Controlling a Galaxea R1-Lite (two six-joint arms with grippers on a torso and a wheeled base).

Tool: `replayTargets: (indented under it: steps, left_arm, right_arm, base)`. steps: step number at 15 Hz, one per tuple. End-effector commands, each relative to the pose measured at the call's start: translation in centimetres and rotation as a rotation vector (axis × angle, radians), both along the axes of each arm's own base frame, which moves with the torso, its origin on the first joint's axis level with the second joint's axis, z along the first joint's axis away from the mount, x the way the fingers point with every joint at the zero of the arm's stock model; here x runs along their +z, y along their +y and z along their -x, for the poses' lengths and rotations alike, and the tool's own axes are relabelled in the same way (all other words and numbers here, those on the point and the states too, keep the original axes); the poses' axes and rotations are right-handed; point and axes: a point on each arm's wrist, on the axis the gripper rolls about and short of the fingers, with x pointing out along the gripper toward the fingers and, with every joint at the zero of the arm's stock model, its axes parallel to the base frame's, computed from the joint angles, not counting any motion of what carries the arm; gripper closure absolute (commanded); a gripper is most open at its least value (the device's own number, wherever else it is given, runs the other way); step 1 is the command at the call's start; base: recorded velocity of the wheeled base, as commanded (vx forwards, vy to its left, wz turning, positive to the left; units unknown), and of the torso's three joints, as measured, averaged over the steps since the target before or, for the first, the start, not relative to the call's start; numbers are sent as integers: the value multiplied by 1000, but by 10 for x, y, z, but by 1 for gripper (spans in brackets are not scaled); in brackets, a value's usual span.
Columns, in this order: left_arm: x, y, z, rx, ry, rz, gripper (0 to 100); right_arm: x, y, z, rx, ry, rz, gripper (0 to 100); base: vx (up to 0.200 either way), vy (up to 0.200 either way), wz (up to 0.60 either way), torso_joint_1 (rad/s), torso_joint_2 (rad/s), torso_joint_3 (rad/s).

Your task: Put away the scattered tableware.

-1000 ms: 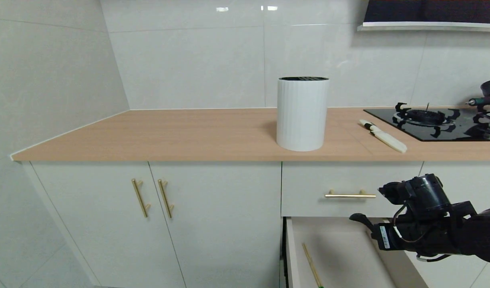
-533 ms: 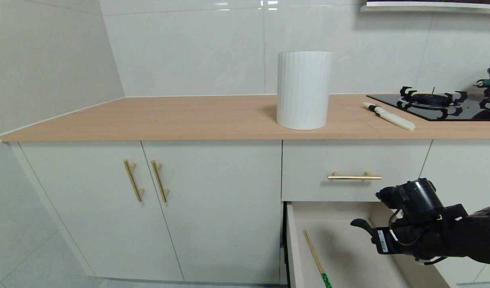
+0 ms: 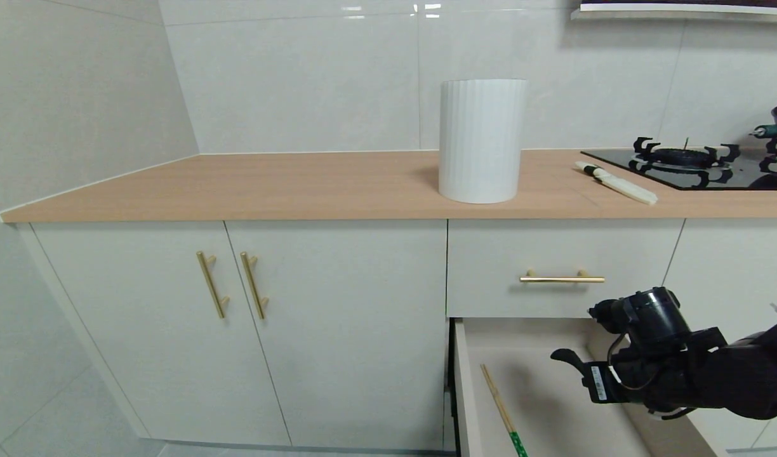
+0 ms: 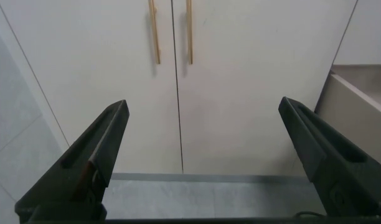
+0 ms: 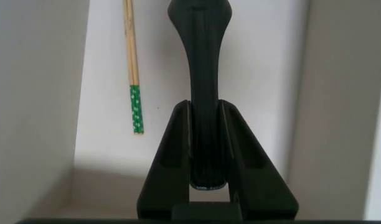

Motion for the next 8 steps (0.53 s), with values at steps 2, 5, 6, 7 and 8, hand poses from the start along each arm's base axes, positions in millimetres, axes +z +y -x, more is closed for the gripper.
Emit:
replayTargets:
  steps: [2, 5, 6, 7, 8]
  left_arm:
    - [0, 0, 0, 1, -1, 2, 0]
    - [0, 0, 0, 1, -1, 0, 0]
    - [0, 0, 0, 1, -1, 0, 0]
    - [0, 0, 0, 1, -1, 0, 0]
    - [0, 0, 0, 1, -1, 0, 0]
  right_arm:
    - [-26, 2, -8, -11, 20, 19, 100]
    - [-48, 4, -17, -12, 50, 26, 100]
    - [-64, 5, -25, -16, 67, 33, 100]
    - [-76, 6, -29, -15, 83, 41, 100]
    - [-82, 7, -32, -13, 89, 44, 100]
  base:
    - [0, 0, 0, -11, 25, 21]
    - [0, 0, 0, 0, 0, 0]
    - [0, 0, 0, 0, 0, 0]
    - [0, 0, 0, 0, 0, 0]
    - [0, 0, 0, 0, 0, 0]
